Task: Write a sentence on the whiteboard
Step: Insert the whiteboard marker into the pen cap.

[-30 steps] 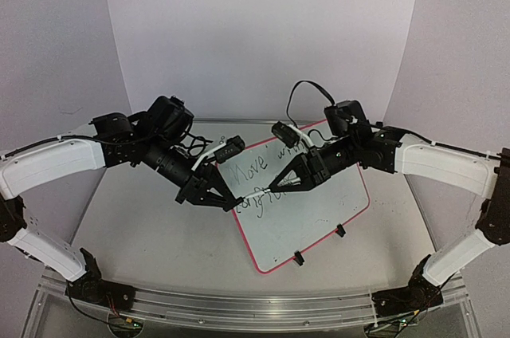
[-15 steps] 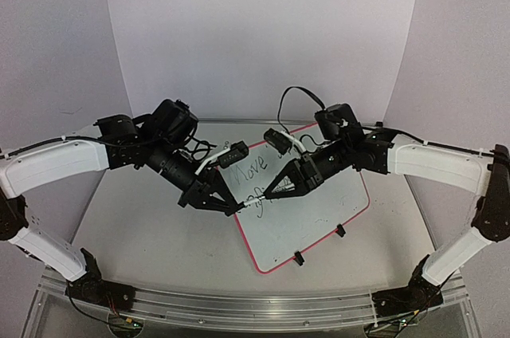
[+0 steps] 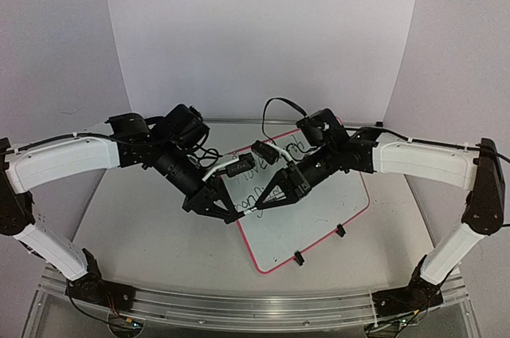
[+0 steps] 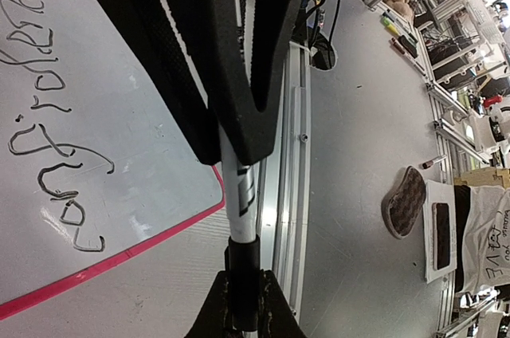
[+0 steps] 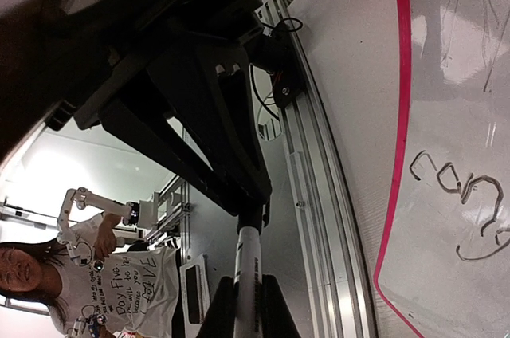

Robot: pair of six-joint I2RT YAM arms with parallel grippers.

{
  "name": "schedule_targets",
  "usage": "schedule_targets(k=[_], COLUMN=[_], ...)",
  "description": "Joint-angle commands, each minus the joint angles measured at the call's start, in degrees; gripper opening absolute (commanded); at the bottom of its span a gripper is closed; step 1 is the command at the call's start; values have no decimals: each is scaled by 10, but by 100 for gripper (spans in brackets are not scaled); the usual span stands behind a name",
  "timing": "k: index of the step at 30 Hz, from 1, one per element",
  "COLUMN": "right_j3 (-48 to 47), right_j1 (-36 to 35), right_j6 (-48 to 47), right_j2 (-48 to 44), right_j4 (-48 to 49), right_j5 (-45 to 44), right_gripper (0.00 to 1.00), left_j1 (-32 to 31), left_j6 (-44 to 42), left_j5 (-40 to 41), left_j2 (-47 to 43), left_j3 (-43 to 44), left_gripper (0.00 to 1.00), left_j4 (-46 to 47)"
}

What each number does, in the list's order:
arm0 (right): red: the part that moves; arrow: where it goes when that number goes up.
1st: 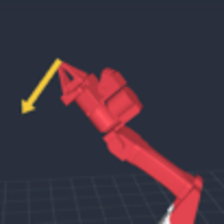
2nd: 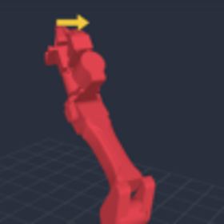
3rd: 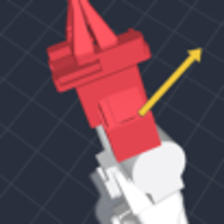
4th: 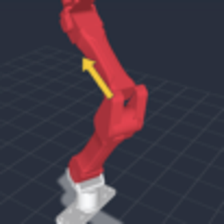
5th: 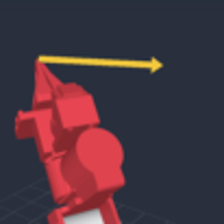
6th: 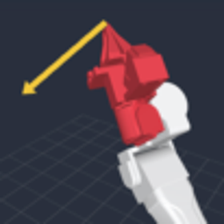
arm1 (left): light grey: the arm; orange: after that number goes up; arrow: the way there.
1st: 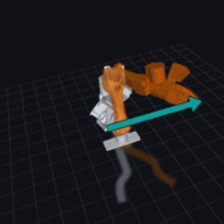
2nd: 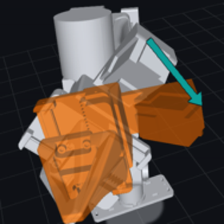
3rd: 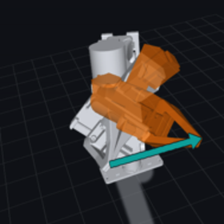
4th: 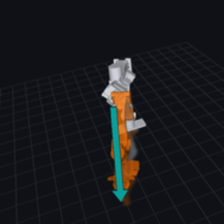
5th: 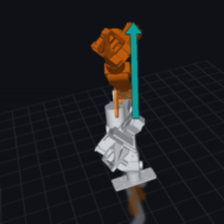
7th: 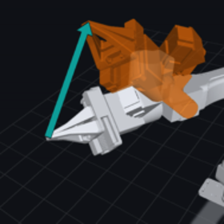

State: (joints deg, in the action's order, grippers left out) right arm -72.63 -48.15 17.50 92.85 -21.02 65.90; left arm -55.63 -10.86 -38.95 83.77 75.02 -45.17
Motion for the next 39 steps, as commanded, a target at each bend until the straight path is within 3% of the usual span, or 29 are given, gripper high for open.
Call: schedule_targets(k=[1, 39], right_j3=[-25, -6], right_j1=[-22, -69], right_j6=[-30, -8], right_j2=[7, 27], right_j4=[15, 94], right_j5=[0, 52], right_gripper=[0, 0], left_j1=[-7, -21], left_j6=[0, 22], left_j5=[1, -31], left_j2=[10, 20], left_j3=[50, 90], left_gripper=[0, 0], left_j4=[48, 175])
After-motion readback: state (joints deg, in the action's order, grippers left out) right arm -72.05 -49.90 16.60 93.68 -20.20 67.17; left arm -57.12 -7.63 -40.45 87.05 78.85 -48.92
